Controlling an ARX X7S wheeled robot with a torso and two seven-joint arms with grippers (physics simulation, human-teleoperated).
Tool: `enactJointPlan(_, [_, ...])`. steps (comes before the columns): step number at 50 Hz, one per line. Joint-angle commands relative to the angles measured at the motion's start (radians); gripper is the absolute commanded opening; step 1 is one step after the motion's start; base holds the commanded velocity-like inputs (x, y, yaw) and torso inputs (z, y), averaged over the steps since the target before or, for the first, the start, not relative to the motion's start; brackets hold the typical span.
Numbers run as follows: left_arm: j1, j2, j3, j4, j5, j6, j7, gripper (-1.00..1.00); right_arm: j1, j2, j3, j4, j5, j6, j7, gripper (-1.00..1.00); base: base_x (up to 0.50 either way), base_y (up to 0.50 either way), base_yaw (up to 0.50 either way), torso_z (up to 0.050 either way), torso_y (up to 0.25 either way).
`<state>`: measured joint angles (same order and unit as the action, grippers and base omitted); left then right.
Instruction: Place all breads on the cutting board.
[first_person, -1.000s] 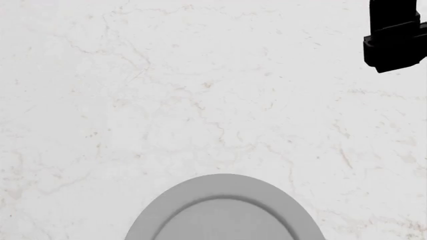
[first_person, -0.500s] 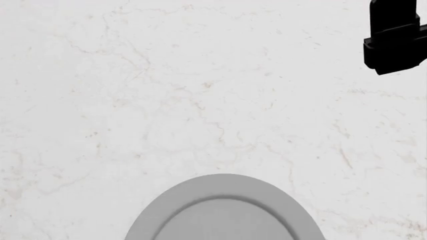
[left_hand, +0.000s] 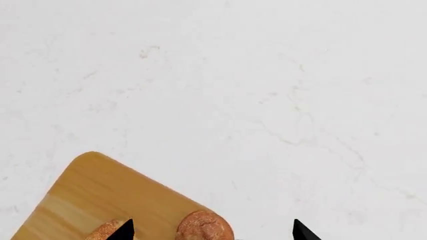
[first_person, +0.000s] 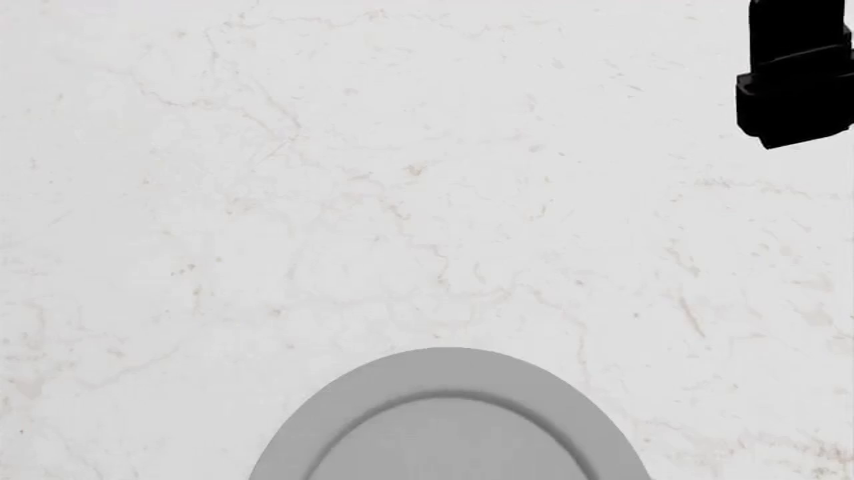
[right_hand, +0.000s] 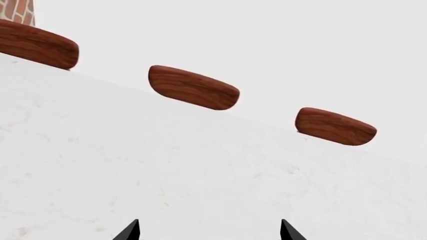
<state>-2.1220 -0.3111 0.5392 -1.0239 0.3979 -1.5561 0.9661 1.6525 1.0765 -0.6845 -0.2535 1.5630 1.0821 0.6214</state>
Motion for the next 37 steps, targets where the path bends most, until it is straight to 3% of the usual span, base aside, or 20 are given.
enactJointPlan(1, [0.042,0.052,-0.127,0.187,0.632,-0.014,0.604,1.00,0.003,-0.004,0.002,-0.008,0.012,0.003,0.012,1.00,0.00,0.01,0.00,0.000,0.000])
enactJointPlan(11, [-0.001,0.054,-0.166,0.234,0.567,-0.015,0.604,1.00,-0.017,0.017,0.016,-0.034,0.035,-0.017,0.023,1.00,0.00,0.01,0.00,0.000,0.000])
enactJointPlan(12, [-0.018,0.065,-0.212,0.228,0.572,-0.015,0.604,1.00,-0.019,0.017,0.019,-0.037,0.040,-0.022,0.027,1.00,0.00,0.00,0.00,0.000,0.000])
enactJointPlan(24, [-0.092,0.052,-0.206,0.293,0.419,-0.015,0.605,1.00,0.006,0.016,0.044,-0.086,0.101,-0.027,0.069,1.00,0.00,0.01,0.00,0.000,0.000])
enactJointPlan(37, [-0.039,0.003,-0.189,0.454,0.291,-0.015,0.605,1.00,-0.015,0.049,0.081,-0.170,0.189,-0.072,0.128,1.00,0.00,0.01,0.00,0.000,0.000])
